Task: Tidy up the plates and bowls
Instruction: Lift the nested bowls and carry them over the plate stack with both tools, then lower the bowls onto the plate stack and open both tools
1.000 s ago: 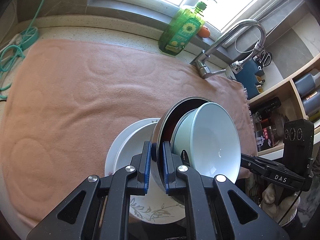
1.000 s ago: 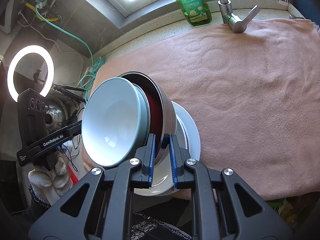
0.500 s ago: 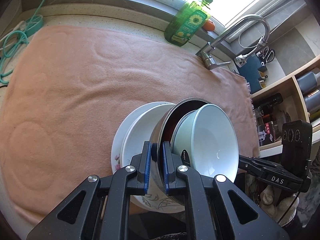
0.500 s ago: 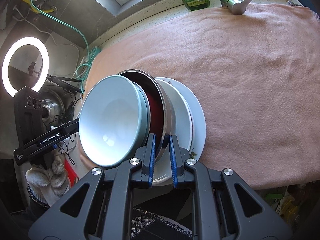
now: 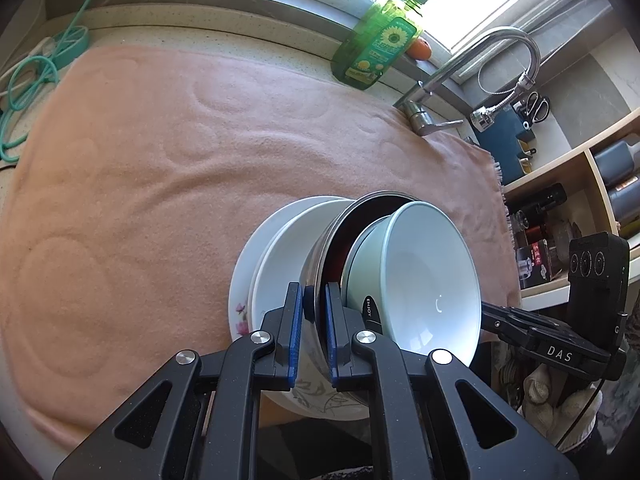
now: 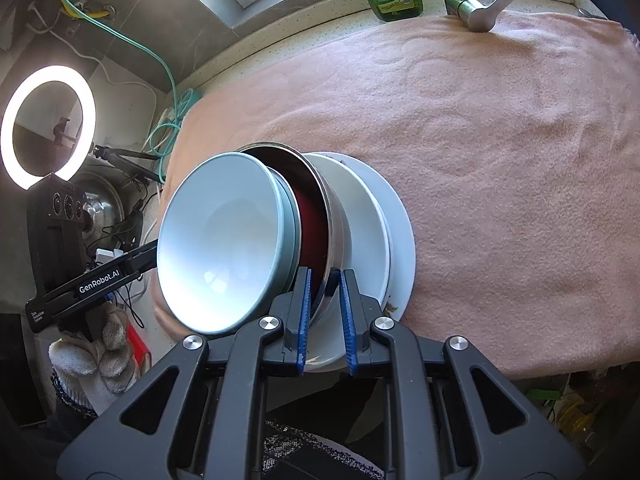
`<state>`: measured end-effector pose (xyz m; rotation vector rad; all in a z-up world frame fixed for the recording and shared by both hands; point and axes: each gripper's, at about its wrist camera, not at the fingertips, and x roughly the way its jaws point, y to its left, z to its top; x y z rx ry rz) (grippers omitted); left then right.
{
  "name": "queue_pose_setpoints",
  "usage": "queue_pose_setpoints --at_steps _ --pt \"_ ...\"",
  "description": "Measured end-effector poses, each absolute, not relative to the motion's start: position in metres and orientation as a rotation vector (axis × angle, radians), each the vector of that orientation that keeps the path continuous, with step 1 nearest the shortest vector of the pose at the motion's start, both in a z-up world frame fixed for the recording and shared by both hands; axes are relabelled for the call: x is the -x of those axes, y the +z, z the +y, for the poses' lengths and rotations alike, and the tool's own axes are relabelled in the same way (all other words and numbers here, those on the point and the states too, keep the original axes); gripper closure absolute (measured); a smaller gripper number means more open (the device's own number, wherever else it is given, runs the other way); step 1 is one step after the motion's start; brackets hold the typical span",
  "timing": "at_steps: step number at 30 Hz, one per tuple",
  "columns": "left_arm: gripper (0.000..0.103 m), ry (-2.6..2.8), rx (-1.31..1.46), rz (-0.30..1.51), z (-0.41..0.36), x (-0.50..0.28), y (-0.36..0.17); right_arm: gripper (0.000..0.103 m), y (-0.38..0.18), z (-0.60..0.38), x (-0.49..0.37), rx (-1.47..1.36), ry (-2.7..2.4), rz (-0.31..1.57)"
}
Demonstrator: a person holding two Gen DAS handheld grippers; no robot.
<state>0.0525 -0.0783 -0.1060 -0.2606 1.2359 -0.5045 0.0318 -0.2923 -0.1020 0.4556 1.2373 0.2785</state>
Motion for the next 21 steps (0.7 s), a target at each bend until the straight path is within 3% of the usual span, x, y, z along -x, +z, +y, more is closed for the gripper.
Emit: queue_pose_setpoints --at_steps 14,19,21 --pt "0.091 -0.474 0.205 1.170 -0.068 -0.046 -0.084 0.086 -0.082 -0.296 -0.024 -0.430 0.248 1.171" --pt "0.090 -0.402 0.152 1.104 -0.071 -0.027 -0.070 0.066 -0.067 -0.294 -0.019 -0.346 0.254 1.100" --pt "0.079 -0.365 0.140 1.077 -0.076 -0.016 -0.066 0.066 -0.060 -0.289 -0.017 -0.243 0.251 1.079"
